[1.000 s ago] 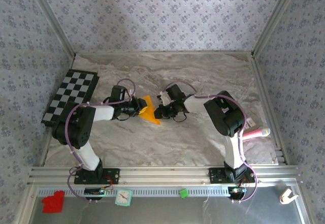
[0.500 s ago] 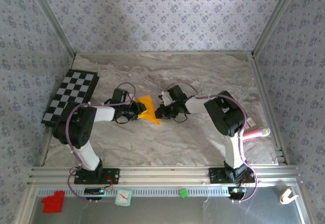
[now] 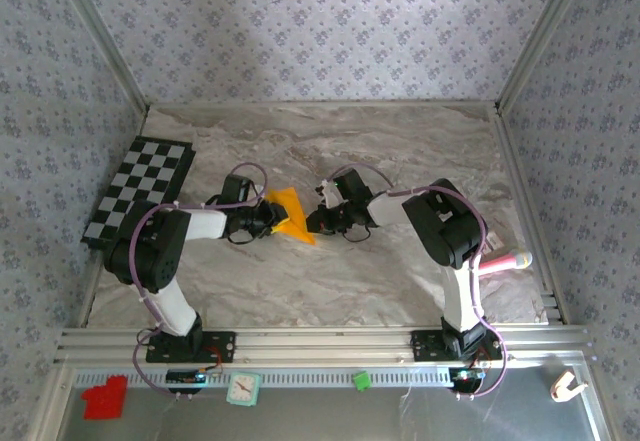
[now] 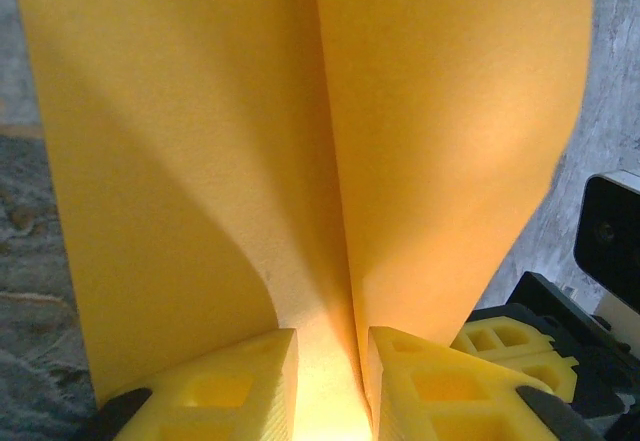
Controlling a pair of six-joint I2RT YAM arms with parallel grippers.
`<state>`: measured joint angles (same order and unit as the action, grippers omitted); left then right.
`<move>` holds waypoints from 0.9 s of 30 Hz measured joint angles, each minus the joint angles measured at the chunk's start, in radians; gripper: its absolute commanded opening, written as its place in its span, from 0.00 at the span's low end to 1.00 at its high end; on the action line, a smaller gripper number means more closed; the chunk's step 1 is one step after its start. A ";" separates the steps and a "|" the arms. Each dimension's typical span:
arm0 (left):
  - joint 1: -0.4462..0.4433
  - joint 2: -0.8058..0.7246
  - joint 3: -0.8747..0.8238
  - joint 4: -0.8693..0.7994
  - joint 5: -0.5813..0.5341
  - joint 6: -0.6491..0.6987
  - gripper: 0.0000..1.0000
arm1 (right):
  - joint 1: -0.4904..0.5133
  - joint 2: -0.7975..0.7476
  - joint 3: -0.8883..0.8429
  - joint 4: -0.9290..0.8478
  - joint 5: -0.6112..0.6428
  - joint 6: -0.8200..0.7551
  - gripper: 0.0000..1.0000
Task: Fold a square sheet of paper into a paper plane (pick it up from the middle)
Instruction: Fourth fold the wing at the center of the table.
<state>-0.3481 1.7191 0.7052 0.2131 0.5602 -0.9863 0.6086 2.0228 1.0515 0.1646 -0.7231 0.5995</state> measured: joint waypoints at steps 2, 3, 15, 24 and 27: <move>0.000 -0.006 0.000 0.000 0.000 0.000 0.24 | -0.001 0.001 0.000 0.001 -0.001 0.008 0.04; 0.000 -0.011 0.000 0.002 0.002 0.001 0.23 | -0.002 0.001 0.000 0.001 -0.003 0.010 0.04; -0.002 -0.010 0.004 0.164 0.076 -0.010 0.19 | -0.012 0.011 0.002 0.009 -0.031 0.040 0.04; -0.002 0.052 0.007 0.225 0.092 -0.026 0.18 | -0.016 0.016 0.008 0.003 -0.045 0.041 0.05; -0.002 0.066 0.007 0.239 0.099 -0.029 0.18 | -0.016 0.016 0.008 0.001 -0.046 0.040 0.06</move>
<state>-0.3500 1.7851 0.7124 0.4519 0.6590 -1.0149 0.5922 2.0392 1.0599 0.1654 -0.7692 0.6399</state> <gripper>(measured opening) 0.183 0.058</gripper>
